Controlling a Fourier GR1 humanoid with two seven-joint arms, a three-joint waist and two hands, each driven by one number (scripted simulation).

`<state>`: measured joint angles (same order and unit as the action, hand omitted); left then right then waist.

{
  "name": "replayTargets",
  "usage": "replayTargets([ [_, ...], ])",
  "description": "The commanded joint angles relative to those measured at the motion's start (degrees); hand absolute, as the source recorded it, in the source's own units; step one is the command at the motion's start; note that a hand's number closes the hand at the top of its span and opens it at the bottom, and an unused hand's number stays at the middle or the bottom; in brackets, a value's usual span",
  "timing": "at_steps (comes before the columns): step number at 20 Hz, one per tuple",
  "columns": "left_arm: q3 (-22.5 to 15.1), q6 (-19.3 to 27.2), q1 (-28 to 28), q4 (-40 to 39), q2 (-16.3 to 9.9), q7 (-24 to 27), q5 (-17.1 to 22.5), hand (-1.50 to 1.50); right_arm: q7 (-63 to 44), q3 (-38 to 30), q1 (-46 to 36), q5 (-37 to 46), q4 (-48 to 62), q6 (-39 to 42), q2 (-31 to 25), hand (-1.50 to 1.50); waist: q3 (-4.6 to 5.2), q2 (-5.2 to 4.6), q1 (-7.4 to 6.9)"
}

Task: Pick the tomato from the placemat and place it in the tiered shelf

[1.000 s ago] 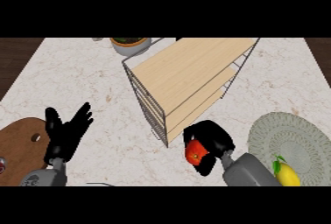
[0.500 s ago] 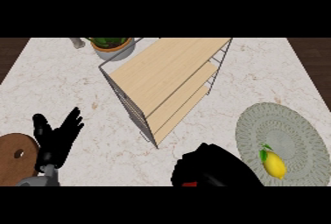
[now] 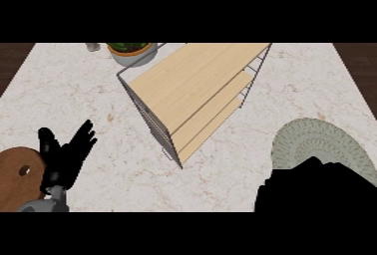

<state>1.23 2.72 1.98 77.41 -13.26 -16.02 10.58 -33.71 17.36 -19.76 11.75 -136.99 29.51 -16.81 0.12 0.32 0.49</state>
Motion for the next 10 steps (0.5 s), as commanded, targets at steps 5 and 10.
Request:
replayTargets([
  [5, 0.73, -0.07, 1.16, -1.19, -0.07, 0.1, -0.56, 0.0, -22.14, -12.85, -25.83, -17.01, 6.89, -1.51, 1.18, 1.5, 0.06, -0.06, -0.73],
  [10, 0.21, -0.26, 1.12, -2.03, 1.16, 0.87, -1.06, 0.0, -20.04, -18.96, -37.63, -17.74, 21.16, -3.65, -0.43, 1.5, -0.04, -0.25, -0.98],
])
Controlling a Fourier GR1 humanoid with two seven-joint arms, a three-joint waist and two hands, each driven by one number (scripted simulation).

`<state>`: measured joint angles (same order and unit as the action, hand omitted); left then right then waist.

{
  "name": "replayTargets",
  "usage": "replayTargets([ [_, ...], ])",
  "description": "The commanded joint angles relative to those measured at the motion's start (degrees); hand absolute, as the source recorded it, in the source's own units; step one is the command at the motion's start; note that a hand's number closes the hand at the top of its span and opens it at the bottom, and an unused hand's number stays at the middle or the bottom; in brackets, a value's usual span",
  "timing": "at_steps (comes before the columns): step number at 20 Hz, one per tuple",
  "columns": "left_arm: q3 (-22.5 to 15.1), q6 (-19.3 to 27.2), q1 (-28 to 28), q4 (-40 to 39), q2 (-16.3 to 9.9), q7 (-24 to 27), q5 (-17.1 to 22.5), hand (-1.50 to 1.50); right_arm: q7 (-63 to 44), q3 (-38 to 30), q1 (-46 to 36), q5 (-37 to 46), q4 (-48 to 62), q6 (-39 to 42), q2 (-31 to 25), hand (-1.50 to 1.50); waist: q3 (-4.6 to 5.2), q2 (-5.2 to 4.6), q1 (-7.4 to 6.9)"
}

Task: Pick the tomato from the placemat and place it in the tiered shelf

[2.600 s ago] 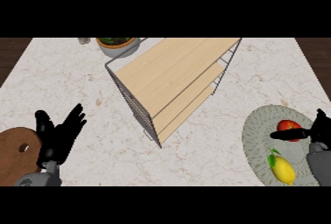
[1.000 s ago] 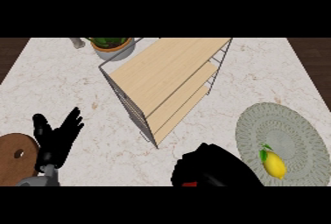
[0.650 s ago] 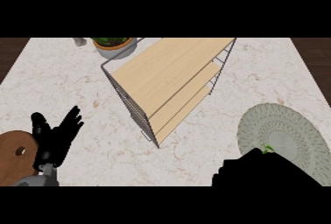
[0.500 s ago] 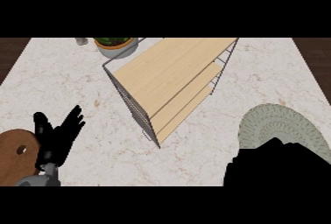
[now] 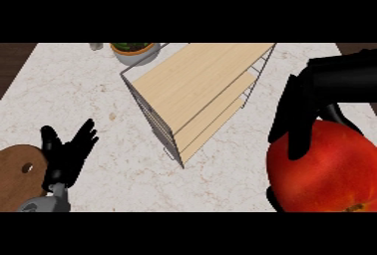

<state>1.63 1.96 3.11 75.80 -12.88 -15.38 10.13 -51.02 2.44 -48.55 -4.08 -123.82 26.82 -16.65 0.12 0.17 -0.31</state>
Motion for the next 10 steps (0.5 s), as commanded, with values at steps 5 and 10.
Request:
replayTargets([
  [5, -0.05, -2.05, -3.24, 0.68, 1.11, 2.61, 0.22, 0.0, 4.89, -5.32, -11.26, -0.01, 17.82, 2.63, -3.67, 1.5, -0.07, -0.2, -0.36],
  [10, 0.27, -0.45, 0.46, 1.14, 0.5, -1.08, -0.86, 0.0, 10.77, 0.08, -16.84, 4.48, 27.42, 3.91, -1.16, 1.5, -0.07, -0.32, -0.67],
])
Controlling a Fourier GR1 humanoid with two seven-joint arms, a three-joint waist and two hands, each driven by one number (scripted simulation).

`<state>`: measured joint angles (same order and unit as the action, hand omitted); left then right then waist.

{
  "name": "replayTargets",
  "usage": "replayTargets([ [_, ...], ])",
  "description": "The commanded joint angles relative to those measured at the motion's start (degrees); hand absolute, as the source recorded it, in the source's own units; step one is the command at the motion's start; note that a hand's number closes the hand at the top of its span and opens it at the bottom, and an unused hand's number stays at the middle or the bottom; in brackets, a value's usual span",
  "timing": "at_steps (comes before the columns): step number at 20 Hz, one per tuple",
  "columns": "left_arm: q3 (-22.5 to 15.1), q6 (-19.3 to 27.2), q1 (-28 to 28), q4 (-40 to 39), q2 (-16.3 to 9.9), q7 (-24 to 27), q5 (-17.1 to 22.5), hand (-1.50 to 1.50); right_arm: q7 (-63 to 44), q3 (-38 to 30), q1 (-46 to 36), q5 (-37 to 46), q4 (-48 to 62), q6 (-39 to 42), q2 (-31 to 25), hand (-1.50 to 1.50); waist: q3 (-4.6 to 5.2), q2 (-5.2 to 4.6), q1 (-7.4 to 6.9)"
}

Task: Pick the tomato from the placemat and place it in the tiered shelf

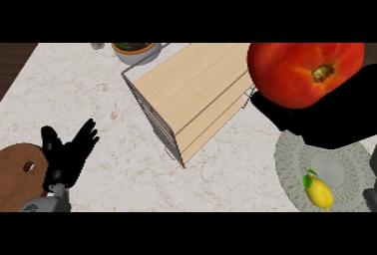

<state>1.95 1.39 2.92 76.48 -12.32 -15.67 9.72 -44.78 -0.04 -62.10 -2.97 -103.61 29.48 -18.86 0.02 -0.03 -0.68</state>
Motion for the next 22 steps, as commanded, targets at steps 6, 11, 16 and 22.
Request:
replayTargets([
  [6, -0.2, 0.87, 0.65, -0.92, 0.89, 0.23, -2.16, 0.0, 13.63, 4.49, -4.26, 10.49, 14.84, 0.53, 2.94, 1.5, 0.02, -0.08, 0.05],
  [11, 1.76, 0.15, 4.51, -4.21, 0.84, -1.38, -0.51, 0.0, 24.62, 2.19, -5.07, 14.36, 23.89, 0.7, 0.53, 1.5, 0.02, -0.25, 0.2],
  [16, 0.29, 0.3, 0.75, -0.09, 1.49, 0.28, -2.36, 0.0, 26.06, 7.3, -5.39, 22.42, 28.22, -6.34, 6.94, 1.5, 0.02, -0.12, 0.05],
  [22, -0.51, 0.24, -2.21, 2.13, 2.97, 0.17, -2.61, 0.0, 33.43, 4.88, -5.84, 23.4, 33.27, -7.44, 7.31, 1.5, -0.01, -0.02, 0.01],
])
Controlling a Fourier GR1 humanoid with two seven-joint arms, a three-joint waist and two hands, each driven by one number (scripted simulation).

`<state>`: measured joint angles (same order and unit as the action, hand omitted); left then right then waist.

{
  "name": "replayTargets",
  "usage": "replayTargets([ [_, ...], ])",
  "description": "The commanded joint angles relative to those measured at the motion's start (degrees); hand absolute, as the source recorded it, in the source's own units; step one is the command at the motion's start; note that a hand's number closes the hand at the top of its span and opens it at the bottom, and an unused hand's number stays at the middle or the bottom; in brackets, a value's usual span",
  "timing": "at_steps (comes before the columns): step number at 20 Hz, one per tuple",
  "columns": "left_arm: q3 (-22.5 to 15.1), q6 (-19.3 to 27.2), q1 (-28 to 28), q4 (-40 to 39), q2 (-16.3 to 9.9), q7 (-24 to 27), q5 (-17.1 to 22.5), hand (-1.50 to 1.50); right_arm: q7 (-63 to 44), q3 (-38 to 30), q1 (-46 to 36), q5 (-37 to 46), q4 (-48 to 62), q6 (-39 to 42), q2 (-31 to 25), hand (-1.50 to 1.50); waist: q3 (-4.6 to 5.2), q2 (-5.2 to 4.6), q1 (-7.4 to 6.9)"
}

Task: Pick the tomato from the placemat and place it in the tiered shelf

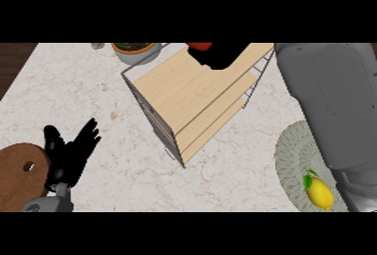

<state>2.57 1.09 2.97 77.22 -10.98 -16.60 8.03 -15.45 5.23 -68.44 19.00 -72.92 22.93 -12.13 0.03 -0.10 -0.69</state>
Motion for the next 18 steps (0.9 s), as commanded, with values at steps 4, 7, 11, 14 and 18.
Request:
replayTargets([
  [4, -0.98, 0.99, -1.11, 5.19, 0.76, -4.61, -0.53, 0.0, 4.08, -0.95, -1.81, 1.6, 4.27, -0.15, 1.92, 1.5, -0.03, 0.16, 0.08],
  [7, 1.57, -2.91, -3.12, -0.64, -0.48, 1.92, 1.01, 0.0, 7.61, -2.05, -2.6, 2.16, 7.45, 0.24, 0.95, 1.5, 0.0, 0.05, 0.02],
  [11, 0.31, -0.24, -1.47, 2.97, 0.74, -0.81, -0.48, 0.0, 9.52, 2.47, -0.7, 7.39, 5.39, 0.01, 0.12, 1.5, -0.02, 0.18, 0.2],
  [14, 0.19, 0.22, -1.53, 0.01, 1.24, 0.69, -1.56, 0.0, 1.1, -5.99, -1.78, -0.03, 7.41, -3.18, 5.52, 1.5, -0.01, 0.24, 0.46],
  [18, 1.91, -1.83, -0.55, -0.51, -0.37, 0.62, 0.02, 0.0, -1.65, -10.0, -3.9, -2.49, 8.97, -5.47, 6.33, -1.5, 0.01, 0.12, 0.27],
])
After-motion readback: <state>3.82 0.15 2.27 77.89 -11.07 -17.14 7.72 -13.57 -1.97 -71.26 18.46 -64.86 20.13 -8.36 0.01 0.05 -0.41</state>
